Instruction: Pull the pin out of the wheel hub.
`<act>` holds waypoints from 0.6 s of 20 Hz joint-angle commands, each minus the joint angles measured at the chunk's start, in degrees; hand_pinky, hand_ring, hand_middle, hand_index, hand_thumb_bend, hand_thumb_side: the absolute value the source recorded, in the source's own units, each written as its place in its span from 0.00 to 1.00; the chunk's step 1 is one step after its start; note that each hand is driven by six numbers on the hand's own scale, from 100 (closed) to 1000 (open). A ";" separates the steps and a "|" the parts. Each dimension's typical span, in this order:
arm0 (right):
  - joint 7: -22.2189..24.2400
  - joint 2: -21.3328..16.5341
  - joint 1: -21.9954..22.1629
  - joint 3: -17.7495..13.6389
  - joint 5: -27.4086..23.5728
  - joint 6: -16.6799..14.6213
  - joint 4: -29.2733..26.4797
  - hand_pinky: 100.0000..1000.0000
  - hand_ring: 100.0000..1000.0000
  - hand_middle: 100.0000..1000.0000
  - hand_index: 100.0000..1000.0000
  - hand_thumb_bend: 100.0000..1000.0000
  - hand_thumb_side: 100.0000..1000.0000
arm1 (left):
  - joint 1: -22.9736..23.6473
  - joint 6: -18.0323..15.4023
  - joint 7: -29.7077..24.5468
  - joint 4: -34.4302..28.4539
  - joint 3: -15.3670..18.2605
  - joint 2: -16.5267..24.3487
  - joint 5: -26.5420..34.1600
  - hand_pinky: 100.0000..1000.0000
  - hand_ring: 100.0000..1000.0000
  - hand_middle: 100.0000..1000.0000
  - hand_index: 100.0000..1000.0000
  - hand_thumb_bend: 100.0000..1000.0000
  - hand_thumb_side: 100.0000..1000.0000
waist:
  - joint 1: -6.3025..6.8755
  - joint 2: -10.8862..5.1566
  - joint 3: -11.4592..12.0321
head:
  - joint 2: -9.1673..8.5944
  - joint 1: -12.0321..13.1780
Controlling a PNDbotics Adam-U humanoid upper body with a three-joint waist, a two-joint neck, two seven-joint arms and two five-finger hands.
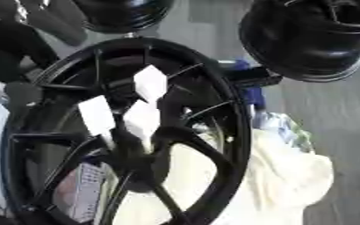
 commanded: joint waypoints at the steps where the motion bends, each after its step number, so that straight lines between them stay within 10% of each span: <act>1: -18.55 -2.01 -0.40 -0.75 -0.25 18.21 -0.23 0.82 0.57 0.76 0.89 0.00 0.29 | -1.29 -2.37 -3.26 -0.58 -0.17 0.68 -0.99 0.85 0.84 0.74 0.88 0.30 0.08 | -0.09 -0.86 -0.09 | -0.77 0.04; 12: -18.55 -1.97 -0.72 -0.49 -0.77 17.89 0.06 0.82 0.57 0.76 0.89 0.00 0.30 | -1.52 -1.75 -4.89 -0.58 -2.92 -0.97 -6.61 0.84 0.84 0.73 0.86 0.38 0.09 | -0.22 -0.65 -0.07 | -0.93 0.09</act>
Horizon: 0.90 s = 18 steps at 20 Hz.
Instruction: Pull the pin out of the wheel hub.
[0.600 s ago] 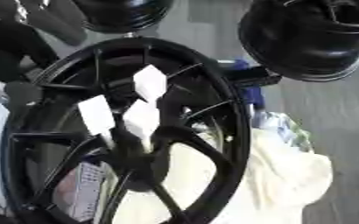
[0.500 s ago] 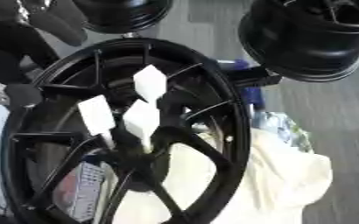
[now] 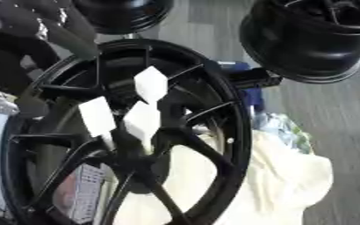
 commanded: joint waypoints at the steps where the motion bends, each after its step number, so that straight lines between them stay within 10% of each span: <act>1: -18.43 -1.96 -0.65 -0.62 -0.33 17.99 -0.05 0.82 0.57 0.76 0.89 0.00 0.30 | -1.13 -2.79 -3.71 -0.58 -0.34 0.17 -2.16 0.84 0.84 0.73 0.86 0.38 0.09 | -0.08 -0.85 -0.06 | -0.75 0.04; 18: -18.43 -1.71 -0.99 -0.51 -0.57 17.51 0.10 0.82 0.57 0.76 0.89 0.00 0.30 | -2.22 -1.27 -7.12 -0.58 -5.19 -2.97 -12.76 0.82 0.83 0.74 0.83 0.48 0.14 | -0.13 -0.65 -0.66 | -1.13 0.48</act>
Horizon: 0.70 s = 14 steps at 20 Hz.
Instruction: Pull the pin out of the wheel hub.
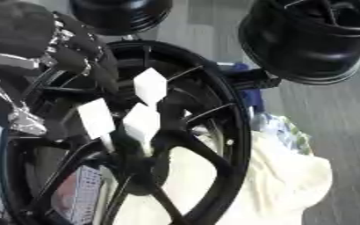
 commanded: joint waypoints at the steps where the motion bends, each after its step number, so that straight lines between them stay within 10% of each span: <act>1: -18.16 -1.68 -0.55 -0.56 -0.14 17.75 -0.24 0.82 0.57 0.76 0.89 0.00 0.30 | -1.15 -3.70 -4.74 -0.51 0.08 0.22 -1.32 0.82 0.83 0.74 0.83 0.48 0.15 | 0.01 -0.81 -0.20 | -0.67 0.20; 14: -18.16 -1.27 -0.58 -0.82 -0.55 17.35 0.09 0.82 0.57 0.76 0.89 0.00 0.31 | -0.32 -4.29 -4.28 5.10 -0.85 -1.42 -6.63 0.79 0.78 0.66 0.79 0.43 0.16 | -0.20 -0.48 -0.50 | -0.83 0.34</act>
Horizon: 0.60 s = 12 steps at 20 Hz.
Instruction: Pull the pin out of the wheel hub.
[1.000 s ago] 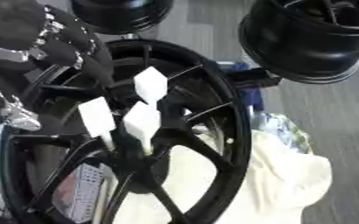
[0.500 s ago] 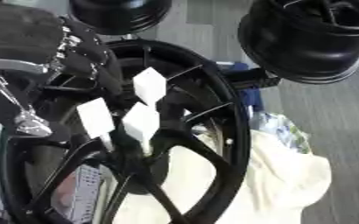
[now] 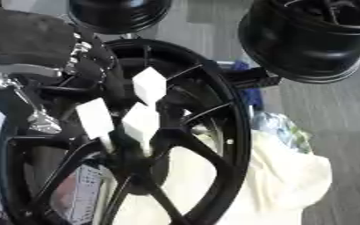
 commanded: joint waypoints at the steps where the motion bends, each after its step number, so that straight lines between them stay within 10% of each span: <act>1: -18.01 -1.40 -0.57 -0.79 -0.33 17.47 -0.18 0.82 0.57 0.76 0.89 0.00 0.31 | -0.45 -4.90 -3.62 1.07 0.39 0.42 -1.32 0.79 0.78 0.66 0.79 0.43 0.16 | -0.16 -0.89 -0.12 | -0.81 0.01; 12: -18.01 -1.12 -0.60 -0.83 -0.42 17.51 0.01 0.82 0.57 0.76 0.89 0.00 0.31 | 0.70 -7.31 -4.53 4.54 -0.63 -0.57 -1.35 0.81 0.78 0.69 0.78 0.36 0.15 | -0.52 -0.76 -0.21 | -0.96 0.12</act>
